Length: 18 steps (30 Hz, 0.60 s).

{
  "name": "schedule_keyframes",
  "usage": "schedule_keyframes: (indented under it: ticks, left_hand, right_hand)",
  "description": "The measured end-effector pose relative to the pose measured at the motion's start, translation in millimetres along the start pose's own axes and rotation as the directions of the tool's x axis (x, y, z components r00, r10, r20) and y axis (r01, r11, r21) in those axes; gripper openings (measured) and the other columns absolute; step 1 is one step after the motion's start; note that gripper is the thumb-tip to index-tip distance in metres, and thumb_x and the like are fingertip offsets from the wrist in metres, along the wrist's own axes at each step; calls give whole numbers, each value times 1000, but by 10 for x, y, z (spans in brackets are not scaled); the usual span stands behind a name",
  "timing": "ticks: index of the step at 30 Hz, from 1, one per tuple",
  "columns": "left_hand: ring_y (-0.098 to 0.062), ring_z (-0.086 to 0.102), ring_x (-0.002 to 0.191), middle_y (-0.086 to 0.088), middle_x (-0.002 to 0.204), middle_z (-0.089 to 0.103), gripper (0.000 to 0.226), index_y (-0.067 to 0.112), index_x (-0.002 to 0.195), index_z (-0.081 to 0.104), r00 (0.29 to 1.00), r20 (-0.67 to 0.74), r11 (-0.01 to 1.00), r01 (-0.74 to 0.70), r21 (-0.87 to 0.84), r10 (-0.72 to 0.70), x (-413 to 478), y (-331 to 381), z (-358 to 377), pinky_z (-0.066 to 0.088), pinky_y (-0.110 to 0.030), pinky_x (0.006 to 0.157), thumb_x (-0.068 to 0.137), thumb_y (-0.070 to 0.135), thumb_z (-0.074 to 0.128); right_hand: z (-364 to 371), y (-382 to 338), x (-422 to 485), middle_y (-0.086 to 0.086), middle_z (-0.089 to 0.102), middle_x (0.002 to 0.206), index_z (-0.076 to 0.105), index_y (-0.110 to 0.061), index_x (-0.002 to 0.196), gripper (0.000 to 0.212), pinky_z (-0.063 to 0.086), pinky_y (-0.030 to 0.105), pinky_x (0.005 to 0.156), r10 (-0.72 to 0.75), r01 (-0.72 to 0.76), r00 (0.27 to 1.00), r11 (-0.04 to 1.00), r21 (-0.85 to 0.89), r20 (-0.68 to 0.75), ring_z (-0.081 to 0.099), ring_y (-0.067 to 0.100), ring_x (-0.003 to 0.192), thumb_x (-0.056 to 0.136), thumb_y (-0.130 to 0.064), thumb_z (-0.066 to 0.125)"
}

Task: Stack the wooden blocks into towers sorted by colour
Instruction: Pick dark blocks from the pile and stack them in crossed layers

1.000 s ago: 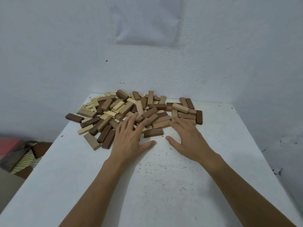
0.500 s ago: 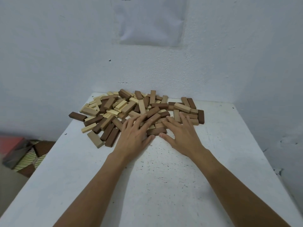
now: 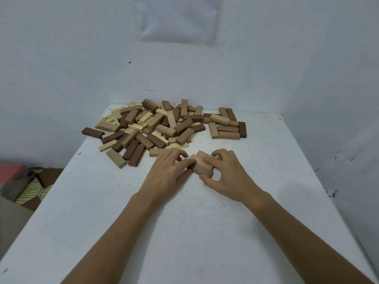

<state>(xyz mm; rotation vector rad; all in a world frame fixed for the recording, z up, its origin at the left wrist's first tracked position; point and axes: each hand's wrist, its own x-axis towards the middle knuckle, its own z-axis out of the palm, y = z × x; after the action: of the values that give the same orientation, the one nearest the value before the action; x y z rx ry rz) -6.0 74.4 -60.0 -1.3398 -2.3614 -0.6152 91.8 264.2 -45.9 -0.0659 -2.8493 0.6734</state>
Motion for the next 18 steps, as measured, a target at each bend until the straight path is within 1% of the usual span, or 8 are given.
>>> schedule_keyframes:
  ticks: [2, 4, 7, 9, 12, 13, 15, 18]
  left_hand:
    - [-15, 56, 95, 1, 112, 59, 29, 19, 120, 67, 999, 32, 998, 34, -61, -32, -92, 112, -59, 47, -35, 76, 92, 27, 62]
    - [-12, 54, 105, 5, 123, 56, 38, 23, 128, 61, 991, 120, 987, 81, -140, -65, -184, 204, -138, 49, -33, 84, 92, 31, 61]
    - [-6, 41, 128, 12, 143, 44, 58, 31, 143, 46, 955, 284, 962, 151, -227, -83, -302, 274, -251, 37, -29, 105, 89, 44, 62]
    - [-2, 39, 130, 13, 144, 43, 69, 29, 146, 42, 930, 357, 938, 196, -286, -85, -371, 338, -321, 32, -23, 108, 85, 49, 67]
    - [-2, 42, 129, 12, 144, 47, 73, 24, 144, 47, 920, 385, 914, 214, -344, -70, -494, 453, -386, 24, -5, 104, 81, 45, 75]
    - [-2, 42, 130, 12, 146, 46, 73, 23, 144, 48, 920, 386, 914, 210, -347, -65, -537, 484, -401, 21, -1, 103, 80, 44, 76]
    - [-2, 40, 133, 11, 149, 43, 74, 22, 145, 47, 921, 386, 912, 208, -355, -60, -613, 540, -424, 19, -1, 103, 80, 43, 76]
    - [-1, 38, 136, 12, 152, 39, 73, 22, 145, 46, 919, 390, 899, 225, -376, -67, -684, 622, -445, 19, -3, 107, 81, 39, 77]
  right_hand:
    - [-7, -51, -165, -5, 51, 128, 51, -27, 141, 58, 40, 26, 94, 10, -11, 1000, 1000, 29, 14, 37, 15, 116, 88, -44, 66]
    - [-29, -83, -321, -9, 52, 131, 47, -28, 143, 60, 39, 26, 95, -8, 7, 1000, 998, 55, 30, 36, 14, 116, 88, -42, 67]
    - [-65, -85, -549, -15, 51, 131, 47, -28, 140, 61, 43, 26, 94, -6, -1, 997, 995, 98, 73, 35, 9, 116, 84, -43, 68]
    - [-71, -87, -702, -17, 51, 132, 46, -27, 139, 64, 46, 28, 94, -18, 6, 994, 994, 107, 110, 36, 9, 116, 82, -46, 66]
    - [-75, -118, -920, -14, 48, 140, 46, -25, 143, 69, 43, 26, 98, -67, 49, 988, 991, 125, 138, 37, 9, 119, 81, -51, 59]
    - [-78, -127, -981, -12, 48, 142, 46, -24, 144, 70, 40, 24, 101, -86, 68, 987, 989, 131, 137, 37, 8, 121, 81, -52, 58]
    - [-83, -150, -1089, -9, 48, 142, 44, -26, 145, 69, 32, 18, 104, -125, 106, 984, 983, 148, 128, 37, 6, 124, 82, -49, 59]
    - [-74, -150, -1199, -9, 48, 143, 45, -25, 145, 67, 25, 9, 105, -151, 133, 984, 975, 177, 93, 36, 0, 125, 84, -46, 63]
